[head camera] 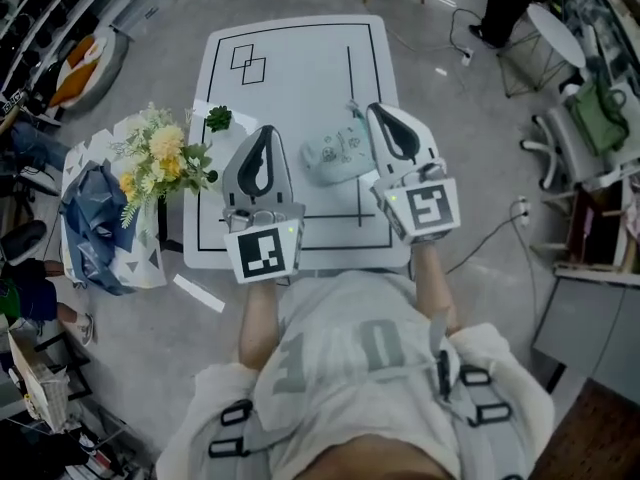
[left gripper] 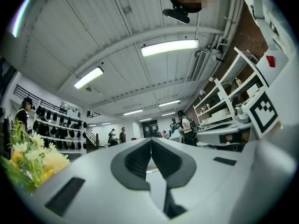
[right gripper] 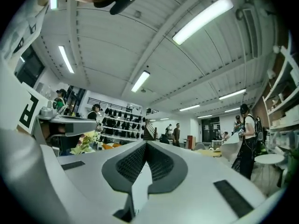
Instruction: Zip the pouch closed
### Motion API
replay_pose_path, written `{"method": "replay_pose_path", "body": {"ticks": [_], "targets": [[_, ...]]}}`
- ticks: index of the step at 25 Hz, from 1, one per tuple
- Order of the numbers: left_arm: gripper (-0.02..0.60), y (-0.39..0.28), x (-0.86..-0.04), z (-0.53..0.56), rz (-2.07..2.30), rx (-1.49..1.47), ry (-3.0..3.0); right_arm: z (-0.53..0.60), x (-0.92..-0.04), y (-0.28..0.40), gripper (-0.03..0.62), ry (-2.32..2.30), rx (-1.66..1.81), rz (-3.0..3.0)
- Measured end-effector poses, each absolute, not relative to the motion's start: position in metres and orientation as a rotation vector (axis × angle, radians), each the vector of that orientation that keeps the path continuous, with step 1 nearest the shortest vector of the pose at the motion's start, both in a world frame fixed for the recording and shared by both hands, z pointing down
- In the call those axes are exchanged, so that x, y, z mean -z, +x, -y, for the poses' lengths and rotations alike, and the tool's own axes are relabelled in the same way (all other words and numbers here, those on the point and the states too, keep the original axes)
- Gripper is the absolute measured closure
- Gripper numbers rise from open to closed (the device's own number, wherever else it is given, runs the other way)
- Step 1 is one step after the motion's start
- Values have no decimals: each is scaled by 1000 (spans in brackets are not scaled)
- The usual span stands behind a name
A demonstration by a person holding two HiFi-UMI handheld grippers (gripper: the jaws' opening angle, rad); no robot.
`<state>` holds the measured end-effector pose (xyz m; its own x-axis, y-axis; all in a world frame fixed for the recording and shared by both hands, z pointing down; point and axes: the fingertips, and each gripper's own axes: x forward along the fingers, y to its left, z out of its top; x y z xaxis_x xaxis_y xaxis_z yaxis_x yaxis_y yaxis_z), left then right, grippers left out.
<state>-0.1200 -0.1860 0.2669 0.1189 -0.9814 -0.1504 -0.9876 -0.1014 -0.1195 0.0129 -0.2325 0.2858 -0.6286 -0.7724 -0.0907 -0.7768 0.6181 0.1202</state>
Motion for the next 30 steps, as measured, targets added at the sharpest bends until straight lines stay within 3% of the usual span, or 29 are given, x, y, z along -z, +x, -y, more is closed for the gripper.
{"method": "replay_pose_path", "body": {"ticks": [30], "targets": [[574,-156,-280,176,-2101,-75,-2130,219,-301,16,588,-1379,-262,-2825]]}}
